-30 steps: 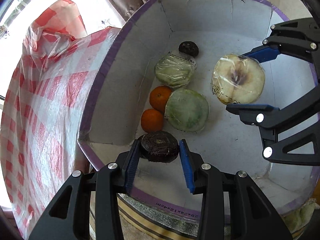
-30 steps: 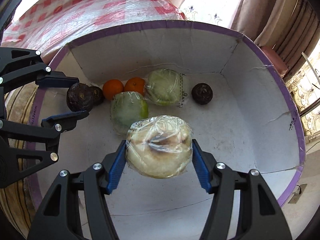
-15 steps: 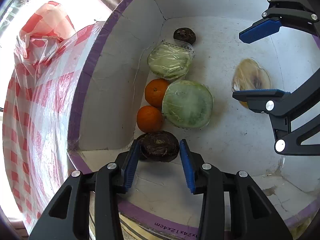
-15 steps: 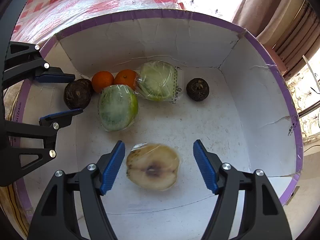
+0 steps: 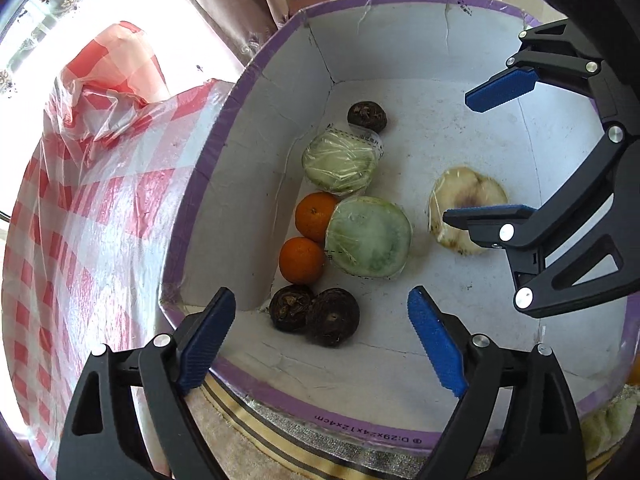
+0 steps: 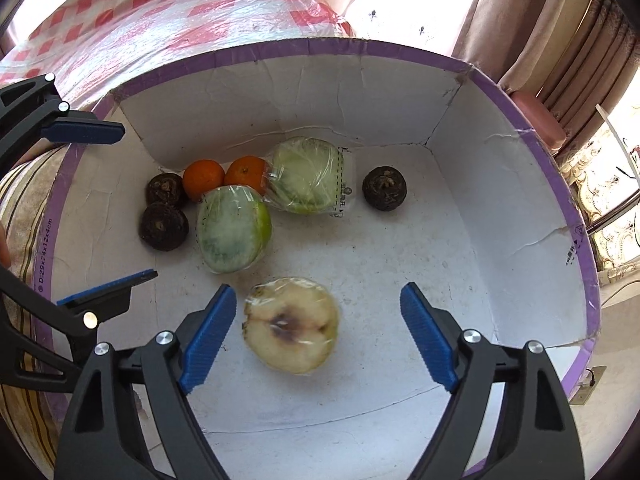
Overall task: Organize fruits
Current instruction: 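Move both open tools back over the orange and wrapped yellow-green fruit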
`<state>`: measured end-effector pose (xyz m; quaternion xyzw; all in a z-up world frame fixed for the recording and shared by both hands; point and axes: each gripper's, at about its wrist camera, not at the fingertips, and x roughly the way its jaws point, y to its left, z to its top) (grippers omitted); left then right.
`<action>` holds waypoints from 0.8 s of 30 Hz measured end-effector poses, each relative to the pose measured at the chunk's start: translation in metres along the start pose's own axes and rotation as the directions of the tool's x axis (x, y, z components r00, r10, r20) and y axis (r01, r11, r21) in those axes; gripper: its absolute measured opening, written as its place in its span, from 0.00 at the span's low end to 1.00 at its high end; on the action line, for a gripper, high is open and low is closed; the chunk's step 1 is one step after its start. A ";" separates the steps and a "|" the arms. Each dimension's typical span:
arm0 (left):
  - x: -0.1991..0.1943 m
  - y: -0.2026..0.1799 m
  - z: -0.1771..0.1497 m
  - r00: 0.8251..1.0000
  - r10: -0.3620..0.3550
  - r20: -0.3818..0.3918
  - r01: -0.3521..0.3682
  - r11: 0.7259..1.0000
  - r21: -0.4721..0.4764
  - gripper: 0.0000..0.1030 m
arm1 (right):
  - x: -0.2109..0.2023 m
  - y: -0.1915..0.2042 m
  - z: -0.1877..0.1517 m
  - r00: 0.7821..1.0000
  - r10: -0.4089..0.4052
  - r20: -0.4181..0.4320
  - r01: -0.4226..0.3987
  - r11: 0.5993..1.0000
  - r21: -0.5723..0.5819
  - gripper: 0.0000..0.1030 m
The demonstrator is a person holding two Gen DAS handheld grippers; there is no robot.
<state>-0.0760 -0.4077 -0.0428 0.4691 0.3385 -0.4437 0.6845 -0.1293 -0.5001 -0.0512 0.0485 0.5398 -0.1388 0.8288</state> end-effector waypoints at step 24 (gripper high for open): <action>-0.135 0.107 -0.099 0.887 0.335 0.318 -0.049 0.754 -0.656 0.86 | -0.131 -0.003 0.025 0.835 -0.310 0.455 0.184 0.936 0.300 0.98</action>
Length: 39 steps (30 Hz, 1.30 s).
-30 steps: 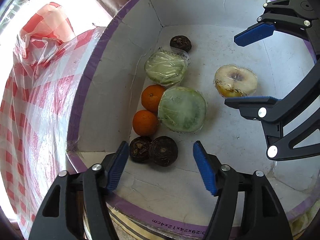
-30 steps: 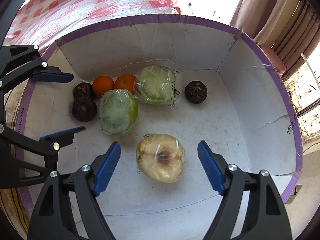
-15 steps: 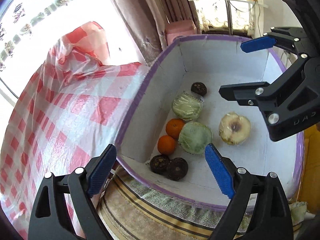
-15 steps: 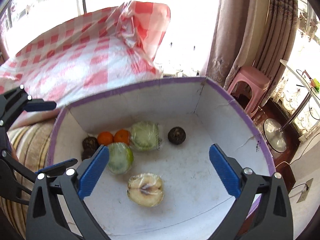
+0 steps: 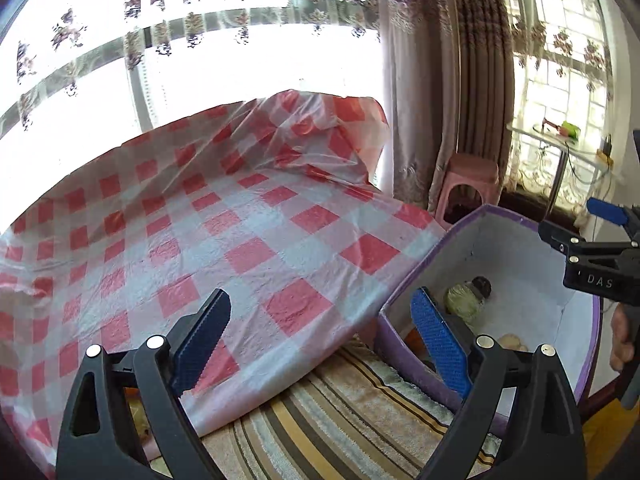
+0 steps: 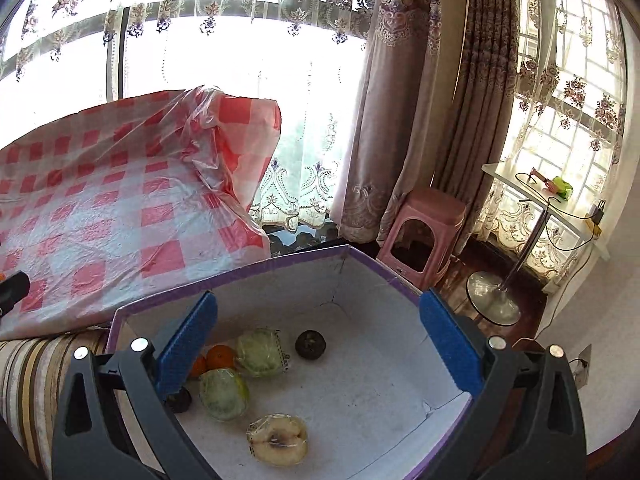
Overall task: Organize fruits
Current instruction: 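Move both open tools back over the orange and wrapped yellow-green fruit, then grasp the wrapped yellow-green fruit with the left tool while the right grasps the orange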
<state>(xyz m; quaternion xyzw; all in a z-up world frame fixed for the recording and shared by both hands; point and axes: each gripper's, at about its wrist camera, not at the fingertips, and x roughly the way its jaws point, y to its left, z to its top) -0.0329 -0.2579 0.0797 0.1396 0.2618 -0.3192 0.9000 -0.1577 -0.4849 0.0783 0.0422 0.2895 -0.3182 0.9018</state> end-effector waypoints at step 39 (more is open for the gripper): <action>0.005 0.198 -0.104 0.923 -0.014 -0.384 -0.112 0.946 -0.305 0.72 | -0.008 0.256 -0.008 0.767 0.610 -0.197 -0.641 0.743 -0.193 0.98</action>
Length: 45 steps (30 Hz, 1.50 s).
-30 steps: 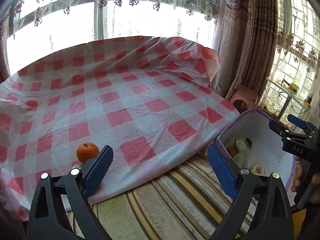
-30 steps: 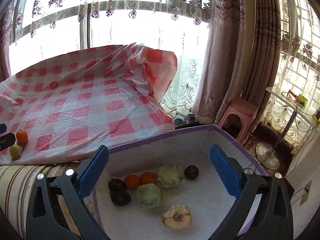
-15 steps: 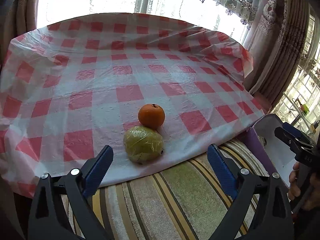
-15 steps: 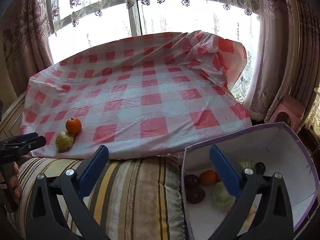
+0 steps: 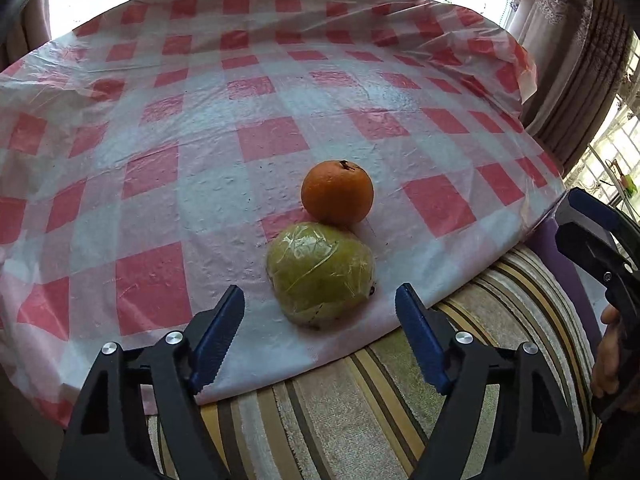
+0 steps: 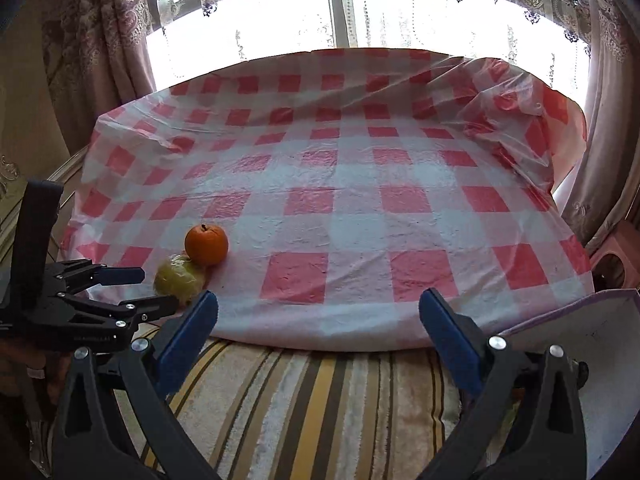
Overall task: Organize fruits
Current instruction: 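Grasp the wrapped yellow-green fruit with the left tool while the right grasps the orange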
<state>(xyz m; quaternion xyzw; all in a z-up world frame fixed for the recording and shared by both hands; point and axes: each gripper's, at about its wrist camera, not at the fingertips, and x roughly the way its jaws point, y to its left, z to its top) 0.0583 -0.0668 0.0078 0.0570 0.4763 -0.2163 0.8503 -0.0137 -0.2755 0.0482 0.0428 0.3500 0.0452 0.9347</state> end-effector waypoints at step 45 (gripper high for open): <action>-0.023 0.076 -0.009 0.982 0.127 0.141 -0.080 0.949 -0.304 0.53 | 0.117 0.110 0.040 0.977 0.072 -0.202 -0.119 0.966 -0.230 0.77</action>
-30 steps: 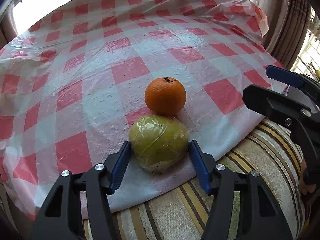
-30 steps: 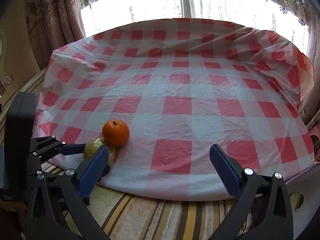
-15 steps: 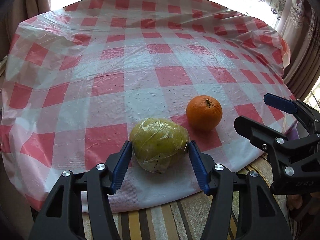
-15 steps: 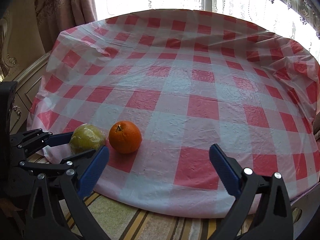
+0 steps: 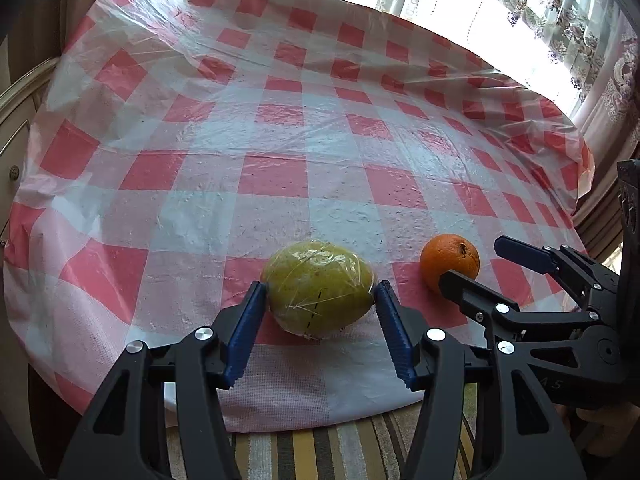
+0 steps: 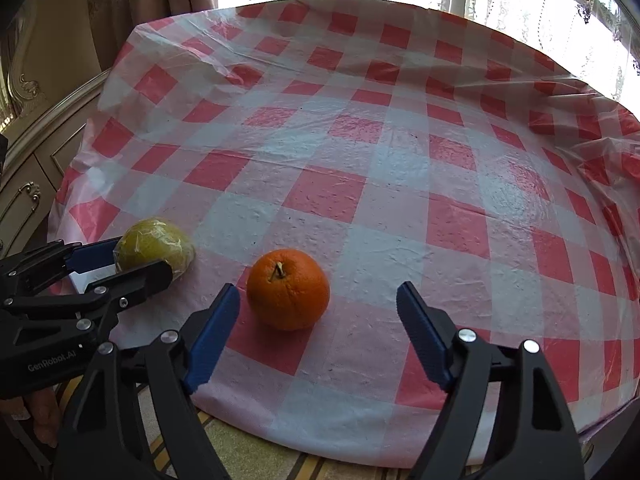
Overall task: Organize fruits
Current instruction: 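Grasp the wrapped yellow-green fruit with the left tool while the right grasps the orange, then lift the wrapped fruit with the left tool while the right lifts the orange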
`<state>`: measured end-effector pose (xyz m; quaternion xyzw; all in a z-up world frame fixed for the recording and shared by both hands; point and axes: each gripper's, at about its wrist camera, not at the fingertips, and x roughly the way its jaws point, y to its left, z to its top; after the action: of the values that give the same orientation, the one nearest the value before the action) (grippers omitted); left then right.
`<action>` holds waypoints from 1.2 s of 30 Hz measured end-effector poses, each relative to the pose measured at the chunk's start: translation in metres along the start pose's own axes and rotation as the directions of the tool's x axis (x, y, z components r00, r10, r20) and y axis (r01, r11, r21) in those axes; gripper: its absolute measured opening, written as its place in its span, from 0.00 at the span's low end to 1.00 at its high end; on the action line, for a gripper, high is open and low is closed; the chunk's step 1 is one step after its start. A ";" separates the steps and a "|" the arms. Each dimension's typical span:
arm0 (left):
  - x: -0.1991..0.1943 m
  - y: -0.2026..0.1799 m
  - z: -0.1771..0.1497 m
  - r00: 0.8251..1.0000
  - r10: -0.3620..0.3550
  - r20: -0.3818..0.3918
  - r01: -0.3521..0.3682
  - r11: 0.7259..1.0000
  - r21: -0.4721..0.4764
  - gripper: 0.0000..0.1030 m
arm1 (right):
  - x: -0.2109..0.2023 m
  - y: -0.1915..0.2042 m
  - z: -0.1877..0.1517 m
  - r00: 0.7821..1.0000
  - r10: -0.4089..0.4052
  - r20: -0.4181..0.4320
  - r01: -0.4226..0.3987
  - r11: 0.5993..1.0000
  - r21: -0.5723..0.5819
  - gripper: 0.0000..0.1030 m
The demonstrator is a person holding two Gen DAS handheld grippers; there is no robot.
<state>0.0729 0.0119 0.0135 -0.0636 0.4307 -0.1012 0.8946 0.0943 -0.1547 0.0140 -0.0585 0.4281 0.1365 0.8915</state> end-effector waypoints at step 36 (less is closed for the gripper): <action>0.016 -0.032 0.031 0.996 -0.084 0.000 0.083 0.989 0.126 0.50 | -0.035 -0.023 -0.024 0.997 0.037 0.063 -0.042 0.995 0.087 0.43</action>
<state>0.1034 -0.0217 0.0271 -0.0254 0.4181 -0.1655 0.8929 0.0623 -0.1883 0.0260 -0.0062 0.4072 0.1368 0.9030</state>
